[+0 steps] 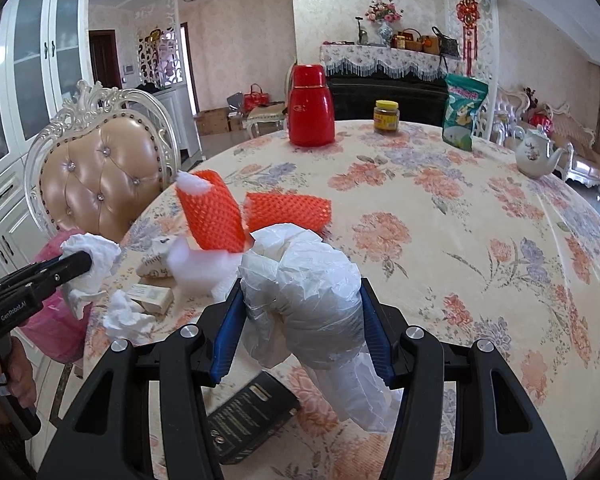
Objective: Collect trash
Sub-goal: 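Carry the tissue with the left gripper over the pink wastebasket and release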
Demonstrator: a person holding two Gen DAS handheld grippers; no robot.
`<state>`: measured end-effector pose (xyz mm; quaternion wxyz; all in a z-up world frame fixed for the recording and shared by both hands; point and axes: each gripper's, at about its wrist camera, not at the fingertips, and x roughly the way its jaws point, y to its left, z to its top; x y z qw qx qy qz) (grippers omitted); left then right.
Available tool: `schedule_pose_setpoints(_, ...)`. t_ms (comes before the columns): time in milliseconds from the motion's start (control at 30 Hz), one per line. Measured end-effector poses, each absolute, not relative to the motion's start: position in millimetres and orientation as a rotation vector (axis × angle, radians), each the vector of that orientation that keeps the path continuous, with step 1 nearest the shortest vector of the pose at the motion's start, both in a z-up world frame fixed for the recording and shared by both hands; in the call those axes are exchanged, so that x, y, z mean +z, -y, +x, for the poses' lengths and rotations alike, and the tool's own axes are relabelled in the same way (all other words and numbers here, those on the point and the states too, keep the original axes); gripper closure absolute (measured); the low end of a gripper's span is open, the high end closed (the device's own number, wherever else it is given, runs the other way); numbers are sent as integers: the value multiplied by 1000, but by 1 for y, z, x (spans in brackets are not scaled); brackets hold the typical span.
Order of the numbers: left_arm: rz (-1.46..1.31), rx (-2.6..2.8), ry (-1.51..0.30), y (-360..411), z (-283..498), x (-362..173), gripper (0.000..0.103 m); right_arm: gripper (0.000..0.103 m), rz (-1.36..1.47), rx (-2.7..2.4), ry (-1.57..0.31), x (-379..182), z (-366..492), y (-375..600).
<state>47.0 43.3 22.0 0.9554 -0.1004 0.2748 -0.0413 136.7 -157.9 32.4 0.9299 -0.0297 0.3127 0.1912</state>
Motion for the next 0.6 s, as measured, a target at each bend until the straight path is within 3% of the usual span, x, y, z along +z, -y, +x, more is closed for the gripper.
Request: schedule_pose_setpoints(600, -230, 114, -468, -138, -9, 51, 78, 50, -90, 523, -603, 54, 122, 76)
